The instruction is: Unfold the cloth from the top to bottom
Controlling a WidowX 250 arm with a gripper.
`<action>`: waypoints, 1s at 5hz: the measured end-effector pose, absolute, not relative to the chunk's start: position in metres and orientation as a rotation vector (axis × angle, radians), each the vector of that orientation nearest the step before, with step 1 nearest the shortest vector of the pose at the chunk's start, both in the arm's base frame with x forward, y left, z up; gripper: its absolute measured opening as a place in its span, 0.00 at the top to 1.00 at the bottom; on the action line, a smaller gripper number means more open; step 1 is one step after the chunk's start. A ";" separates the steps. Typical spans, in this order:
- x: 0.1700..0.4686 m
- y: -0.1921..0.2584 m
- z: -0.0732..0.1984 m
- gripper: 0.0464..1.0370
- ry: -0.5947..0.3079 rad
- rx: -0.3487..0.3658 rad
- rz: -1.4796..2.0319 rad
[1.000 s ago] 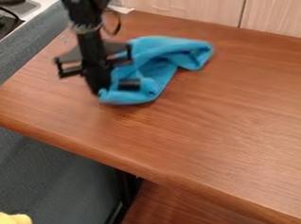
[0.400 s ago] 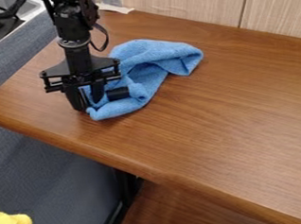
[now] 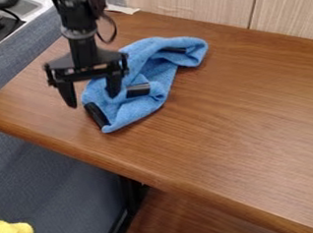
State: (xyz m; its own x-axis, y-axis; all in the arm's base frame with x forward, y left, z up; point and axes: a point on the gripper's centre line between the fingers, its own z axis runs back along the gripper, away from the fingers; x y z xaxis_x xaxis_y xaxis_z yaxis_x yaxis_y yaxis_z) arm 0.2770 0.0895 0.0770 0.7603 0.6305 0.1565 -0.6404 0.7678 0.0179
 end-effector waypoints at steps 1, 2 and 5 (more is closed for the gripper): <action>0.282 0.087 0.100 0.03 -0.159 0.047 0.663; 0.287 0.083 0.132 0.04 -0.212 0.009 0.643; 0.286 0.083 0.163 0.04 -0.276 0.011 0.608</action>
